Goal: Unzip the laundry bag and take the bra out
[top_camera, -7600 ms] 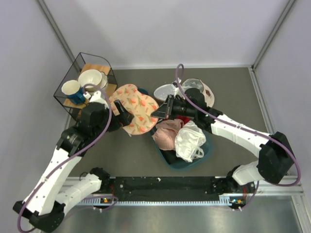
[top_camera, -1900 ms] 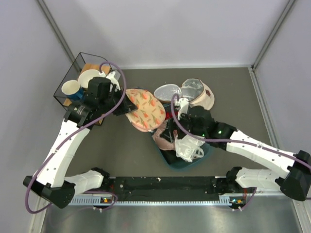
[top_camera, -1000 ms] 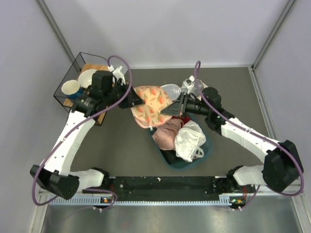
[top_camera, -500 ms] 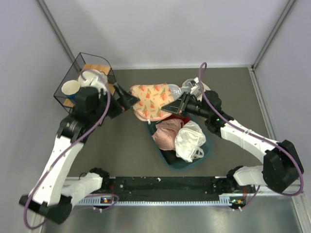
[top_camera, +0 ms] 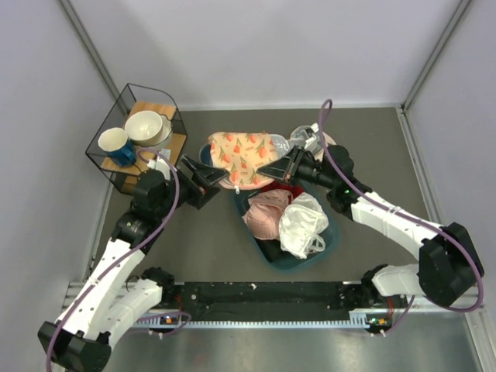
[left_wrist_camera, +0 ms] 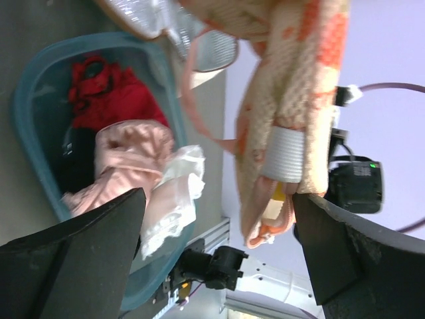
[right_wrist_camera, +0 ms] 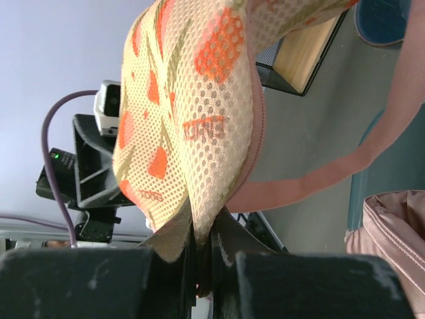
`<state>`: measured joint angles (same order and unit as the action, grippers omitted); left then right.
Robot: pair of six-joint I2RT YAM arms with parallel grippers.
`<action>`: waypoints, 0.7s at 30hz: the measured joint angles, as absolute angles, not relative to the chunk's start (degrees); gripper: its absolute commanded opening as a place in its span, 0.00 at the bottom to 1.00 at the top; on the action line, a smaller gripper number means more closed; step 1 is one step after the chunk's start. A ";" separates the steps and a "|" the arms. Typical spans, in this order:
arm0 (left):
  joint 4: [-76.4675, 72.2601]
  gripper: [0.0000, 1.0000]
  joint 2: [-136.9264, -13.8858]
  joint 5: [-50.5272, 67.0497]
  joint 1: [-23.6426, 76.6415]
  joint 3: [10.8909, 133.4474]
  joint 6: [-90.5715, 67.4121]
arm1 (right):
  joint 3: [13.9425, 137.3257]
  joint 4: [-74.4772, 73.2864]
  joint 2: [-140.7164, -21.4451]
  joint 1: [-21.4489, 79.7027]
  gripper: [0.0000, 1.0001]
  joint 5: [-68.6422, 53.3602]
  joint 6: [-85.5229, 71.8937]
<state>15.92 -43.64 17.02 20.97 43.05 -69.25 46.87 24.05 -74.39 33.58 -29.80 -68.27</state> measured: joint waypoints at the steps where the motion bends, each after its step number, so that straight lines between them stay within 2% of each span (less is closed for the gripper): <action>1: 13.96 0.89 -43.62 17.39 20.97 43.05 -69.38 | 46.85 24.08 -74.39 33.58 0.00 -29.80 -68.38; 2: 12.45 0.86 -43.66 17.80 20.99 43.05 -69.58 | 46.85 24.08 -74.39 33.58 0.00 -29.82 -68.55; 3: 10.85 0.78 -43.70 18.37 20.99 43.05 -69.69 | 46.85 24.14 -74.37 33.58 0.00 -29.82 -68.62; 7: 6.90 0.64 -44.07 19.92 20.99 42.85 -70.32 | 46.85 24.34 -74.37 33.58 0.00 -29.76 -68.66; 8: 6.20 0.66 -44.16 20.23 20.99 42.70 -70.35 | 46.85 24.32 -74.37 33.58 0.00 -29.74 -68.66; 9: 5.54 0.72 -44.18 20.45 20.99 42.50 -70.39 | 46.85 24.29 -74.37 33.58 0.00 -29.74 -68.66; 10: 5.26 0.91 -44.21 20.67 20.99 42.46 -70.30 | 46.85 24.23 -74.37 33.58 0.00 -29.74 -68.69; 11: 4.99 0.99 -44.23 20.82 20.99 42.46 -69.91 | 46.85 24.14 -74.37 33.58 0.00 -29.74 -68.66; 16: 11.51 0.99 -44.10 19.44 20.99 45.58 -62.81 | 47.13 21.67 -74.37 33.56 0.00 -29.71 -68.05; 21: 21.89 0.99 -43.66 16.53 20.99 57.08 -47.22 | 52.21 10.09 -74.70 33.43 0.00 -29.91 -65.25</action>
<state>21.89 -43.66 16.53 20.99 57.08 -47.22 52.21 10.09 -74.70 33.43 -29.91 -65.25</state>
